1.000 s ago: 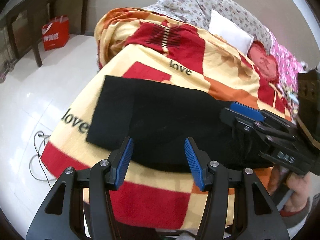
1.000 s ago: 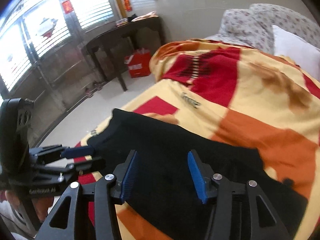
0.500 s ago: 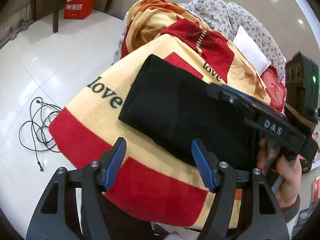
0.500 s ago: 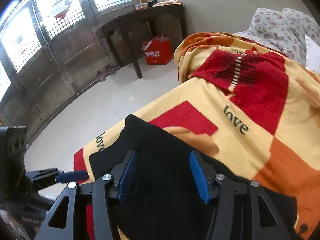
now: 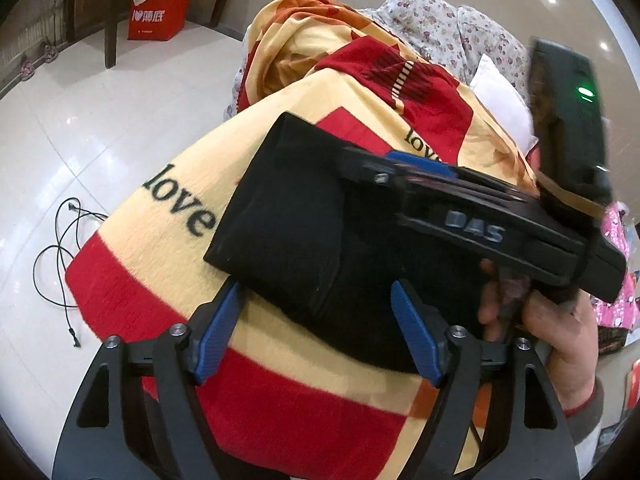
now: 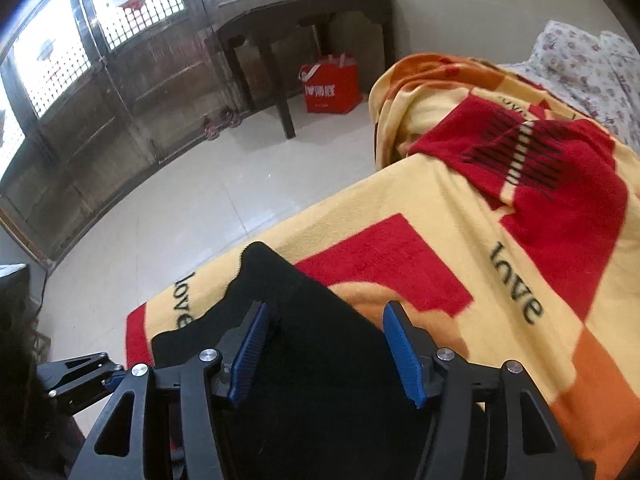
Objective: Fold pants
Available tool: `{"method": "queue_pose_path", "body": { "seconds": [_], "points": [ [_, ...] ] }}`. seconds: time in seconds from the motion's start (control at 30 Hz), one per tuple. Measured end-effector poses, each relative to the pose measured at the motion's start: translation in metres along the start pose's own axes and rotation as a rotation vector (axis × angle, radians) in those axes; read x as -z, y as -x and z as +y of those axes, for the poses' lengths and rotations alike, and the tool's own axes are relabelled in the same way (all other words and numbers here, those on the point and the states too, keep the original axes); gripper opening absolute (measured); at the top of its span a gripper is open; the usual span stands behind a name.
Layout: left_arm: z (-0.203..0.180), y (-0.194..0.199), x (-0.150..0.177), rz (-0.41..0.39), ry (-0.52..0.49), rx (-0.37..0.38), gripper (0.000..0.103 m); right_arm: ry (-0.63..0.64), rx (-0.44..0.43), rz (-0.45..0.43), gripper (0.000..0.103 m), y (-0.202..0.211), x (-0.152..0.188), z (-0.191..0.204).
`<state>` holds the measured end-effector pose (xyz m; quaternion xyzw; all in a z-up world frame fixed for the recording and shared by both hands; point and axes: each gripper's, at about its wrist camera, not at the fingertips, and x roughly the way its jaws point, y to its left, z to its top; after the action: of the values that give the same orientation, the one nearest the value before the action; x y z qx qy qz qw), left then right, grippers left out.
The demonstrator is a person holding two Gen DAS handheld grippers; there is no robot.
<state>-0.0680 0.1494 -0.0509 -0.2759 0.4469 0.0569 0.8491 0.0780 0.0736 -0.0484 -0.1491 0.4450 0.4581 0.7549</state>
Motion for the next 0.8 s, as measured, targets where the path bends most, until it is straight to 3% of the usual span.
{"method": "queue_pose_path", "body": {
  "seconds": [0.13,0.17,0.2,0.23,0.3,0.37,0.47,0.6,0.7,0.8],
  "points": [
    [-0.002,-0.003,-0.004,-0.028,-0.017,0.007,0.075,-0.062,-0.103,-0.010,0.058,-0.014,-0.002,-0.012],
    [-0.001,-0.004,-0.006,-0.030,-0.021,0.017,0.069,-0.087,-0.123,-0.014,0.052,-0.014,-0.002,-0.016],
    [0.000,-0.005,-0.007,-0.023,-0.015,0.031,0.049,-0.111,-0.148,-0.023,0.040,-0.012,-0.001,-0.019],
    [0.000,-0.006,-0.008,-0.017,-0.010,0.041,0.039,-0.119,-0.160,-0.042,0.035,-0.008,-0.001,-0.021],
    [-0.001,-0.002,-0.014,-0.019,-0.015,0.082,0.028,-0.130,-0.162,-0.073,0.028,0.001,0.001,-0.023],
    [-0.008,0.005,-0.016,-0.039,-0.038,0.092,0.024,-0.160,-0.160,-0.115,0.025,0.016,0.003,-0.028],
    [-0.028,0.022,-0.019,-0.089,-0.104,0.104,0.021,-0.214,-0.164,-0.217,0.025,0.058,0.011,-0.039],
    [-0.071,0.048,-0.013,-0.175,-0.252,0.148,0.019,-0.283,-0.102,-0.332,0.027,0.125,0.035,-0.051],
    [-0.110,0.055,0.000,-0.202,-0.374,0.184,0.018,-0.362,-0.065,-0.410,0.052,0.171,0.066,-0.062],
    [-0.148,0.046,0.022,-0.166,-0.492,0.247,0.017,-0.499,-0.071,-0.502,0.055,0.211,0.107,-0.084]
  ]
}}
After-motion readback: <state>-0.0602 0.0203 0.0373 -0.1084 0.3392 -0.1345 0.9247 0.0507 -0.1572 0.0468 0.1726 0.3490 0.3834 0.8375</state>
